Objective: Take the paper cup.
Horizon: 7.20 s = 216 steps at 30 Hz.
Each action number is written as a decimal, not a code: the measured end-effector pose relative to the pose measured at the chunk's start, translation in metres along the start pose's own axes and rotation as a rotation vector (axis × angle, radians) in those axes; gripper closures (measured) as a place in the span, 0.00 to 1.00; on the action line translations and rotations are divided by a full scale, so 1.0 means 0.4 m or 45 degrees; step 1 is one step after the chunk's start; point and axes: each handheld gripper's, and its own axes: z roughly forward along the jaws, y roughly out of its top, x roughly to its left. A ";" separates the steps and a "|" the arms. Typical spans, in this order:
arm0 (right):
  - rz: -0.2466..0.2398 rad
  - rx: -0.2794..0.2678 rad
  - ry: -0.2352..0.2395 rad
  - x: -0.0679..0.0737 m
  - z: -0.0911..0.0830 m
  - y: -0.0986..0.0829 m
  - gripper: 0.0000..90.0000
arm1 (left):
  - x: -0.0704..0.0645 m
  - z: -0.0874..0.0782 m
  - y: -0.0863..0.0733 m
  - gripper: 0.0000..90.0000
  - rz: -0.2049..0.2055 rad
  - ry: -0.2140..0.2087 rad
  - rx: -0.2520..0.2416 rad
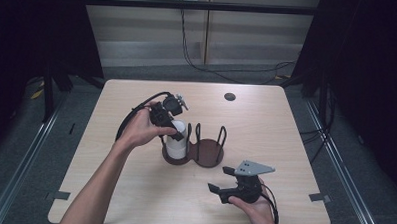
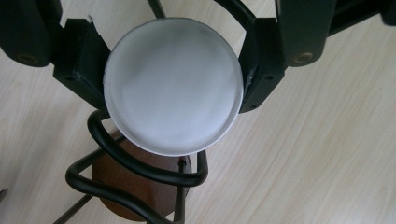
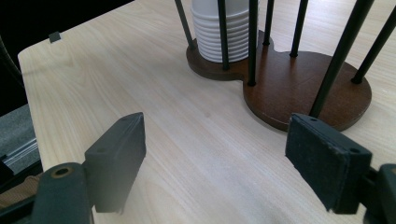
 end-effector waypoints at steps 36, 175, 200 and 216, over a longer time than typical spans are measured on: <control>0.004 -0.005 0.001 -0.004 0.001 0.000 0.21 | 0.010 -0.092 -0.022 0.40 -0.034 -0.029 -0.128; -0.062 -0.099 0.337 0.036 0.078 0.157 0.15 | -0.185 -0.037 -0.317 0.40 -0.115 -0.320 -0.783; -0.217 -0.076 0.428 0.077 0.108 0.131 0.17 | -0.233 -0.031 -0.281 0.40 -0.018 -0.369 -0.737; -0.286 -0.070 0.410 0.099 0.121 0.118 0.25 | -0.224 -0.026 -0.286 0.40 -0.036 -0.447 -0.723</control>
